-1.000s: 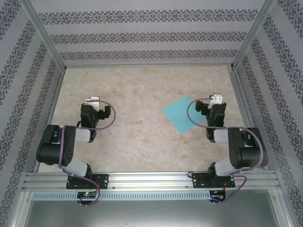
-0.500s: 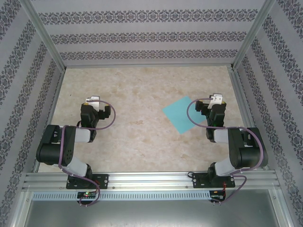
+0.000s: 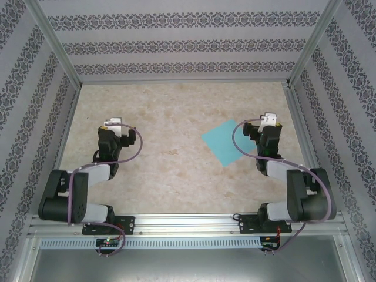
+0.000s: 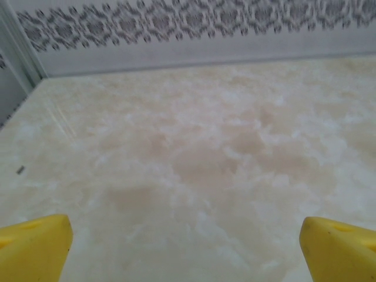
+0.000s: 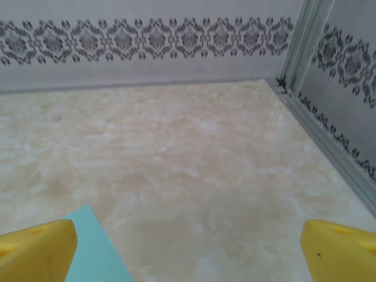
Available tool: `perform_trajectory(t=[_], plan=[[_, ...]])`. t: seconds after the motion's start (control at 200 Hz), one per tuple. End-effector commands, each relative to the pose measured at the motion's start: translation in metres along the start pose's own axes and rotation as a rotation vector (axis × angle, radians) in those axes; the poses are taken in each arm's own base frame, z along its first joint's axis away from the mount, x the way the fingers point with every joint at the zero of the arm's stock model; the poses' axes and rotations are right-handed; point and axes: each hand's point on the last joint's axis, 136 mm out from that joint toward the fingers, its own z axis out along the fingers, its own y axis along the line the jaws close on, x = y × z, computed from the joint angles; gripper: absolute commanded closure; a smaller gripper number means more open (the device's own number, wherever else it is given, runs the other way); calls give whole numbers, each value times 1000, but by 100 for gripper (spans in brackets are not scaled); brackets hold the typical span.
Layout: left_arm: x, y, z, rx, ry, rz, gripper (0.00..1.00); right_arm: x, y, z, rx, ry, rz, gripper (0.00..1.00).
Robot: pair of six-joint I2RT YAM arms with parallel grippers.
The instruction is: Fold a paper plane with a square sheet of paper (pick it up from the middle)
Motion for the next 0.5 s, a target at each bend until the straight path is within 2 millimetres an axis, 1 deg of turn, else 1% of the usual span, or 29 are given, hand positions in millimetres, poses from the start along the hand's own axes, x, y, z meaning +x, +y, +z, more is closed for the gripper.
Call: perform_trajectory(t=[0.0, 0.065, 0.105, 0.165, 0.29, 0.32, 0.4, 0.44, 0.495], plan=[[-23, 6, -11, -38, 1, -93, 0, -20, -6, -11, 78, 25, 8, 2], [-38, 5, -20, -26, -11, -153, 0, -29, -3, -18, 69, 51, 76, 2], [-45, 3, -24, -11, 1, -175, 0, -31, 0, -22, 62, 86, 109, 2], [-54, 2, -30, -4, 30, -219, 0, -29, 9, -28, 35, 156, 154, 2], [-64, 1, -43, -1, 94, -289, 0, -25, 28, -36, -1, 249, 237, 2], [-67, 0, -46, 7, 97, -306, 0, -23, 31, -37, 1, 268, 265, 2], [-68, -4, -47, 17, 156, -363, 0, -12, 42, -35, -18, 360, 352, 2], [-69, -11, -46, 48, 196, -365, 0, -8, 50, -32, -41, 409, 367, 2], [-68, -21, -42, 98, 247, -359, 0, 4, 59, -27, -51, 492, 376, 2]])
